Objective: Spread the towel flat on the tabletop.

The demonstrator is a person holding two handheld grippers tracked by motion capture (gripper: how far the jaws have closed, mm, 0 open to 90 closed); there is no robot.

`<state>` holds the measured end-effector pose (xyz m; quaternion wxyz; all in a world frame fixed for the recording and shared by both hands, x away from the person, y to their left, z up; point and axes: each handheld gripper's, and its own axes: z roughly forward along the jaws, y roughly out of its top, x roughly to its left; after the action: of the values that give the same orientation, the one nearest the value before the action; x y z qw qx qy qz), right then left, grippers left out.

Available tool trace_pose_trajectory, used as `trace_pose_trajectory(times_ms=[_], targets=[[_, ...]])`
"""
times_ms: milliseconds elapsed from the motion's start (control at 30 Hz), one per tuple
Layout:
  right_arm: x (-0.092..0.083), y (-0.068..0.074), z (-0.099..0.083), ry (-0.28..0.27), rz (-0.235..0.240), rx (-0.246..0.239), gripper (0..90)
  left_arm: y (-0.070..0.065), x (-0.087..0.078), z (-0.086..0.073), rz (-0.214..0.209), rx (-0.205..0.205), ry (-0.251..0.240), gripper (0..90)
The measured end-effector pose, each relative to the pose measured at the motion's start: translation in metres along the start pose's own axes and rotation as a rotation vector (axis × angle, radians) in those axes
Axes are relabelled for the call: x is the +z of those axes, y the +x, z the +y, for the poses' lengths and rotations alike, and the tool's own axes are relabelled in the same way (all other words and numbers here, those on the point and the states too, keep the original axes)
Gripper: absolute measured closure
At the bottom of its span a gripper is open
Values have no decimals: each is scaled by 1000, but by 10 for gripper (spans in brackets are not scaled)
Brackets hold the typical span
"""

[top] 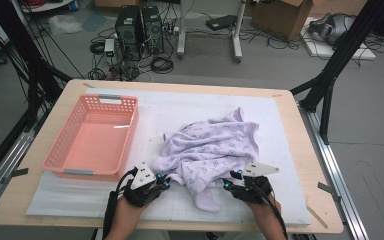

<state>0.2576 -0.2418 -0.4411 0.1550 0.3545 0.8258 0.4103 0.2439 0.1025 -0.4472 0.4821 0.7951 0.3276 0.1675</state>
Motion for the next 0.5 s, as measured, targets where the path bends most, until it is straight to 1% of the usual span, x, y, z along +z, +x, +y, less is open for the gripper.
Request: trace_pose_trajectory(times_ms=[67, 100, 133, 200, 267, 333, 400, 467, 500], targets=[[15, 0, 0, 35, 9, -13, 662, 2, -1, 1, 0, -6, -5, 828], [17, 0, 1, 29, 1, -42, 801, 3, -2, 1, 1, -8, -7, 828], [16, -1, 2, 42, -14, -76, 871, 4, -3, 2, 4, -5, -9, 828], [11, -9, 2, 50, -20, -74, 879, 5, -4, 2, 7, -6, -12, 828], [0, -22, -2, 46, -82, -55, 881, 7, -4, 2, 14, -8, -13, 829], [-16, -41, -7, 21, -159, -2, 883, 9, -3, 1, 26, -12, -7, 830], [-30, -62, -12, -2, -245, 37, 884, 13, -2, 2, 37, -20, -5, 833], [-39, -83, -15, 8, -326, 65, 884, 16, -1, 3, 50, -30, -9, 832], [-42, -92, -15, 6, -356, 78, 884, 18, 0, 4, 53, -36, -9, 833]])
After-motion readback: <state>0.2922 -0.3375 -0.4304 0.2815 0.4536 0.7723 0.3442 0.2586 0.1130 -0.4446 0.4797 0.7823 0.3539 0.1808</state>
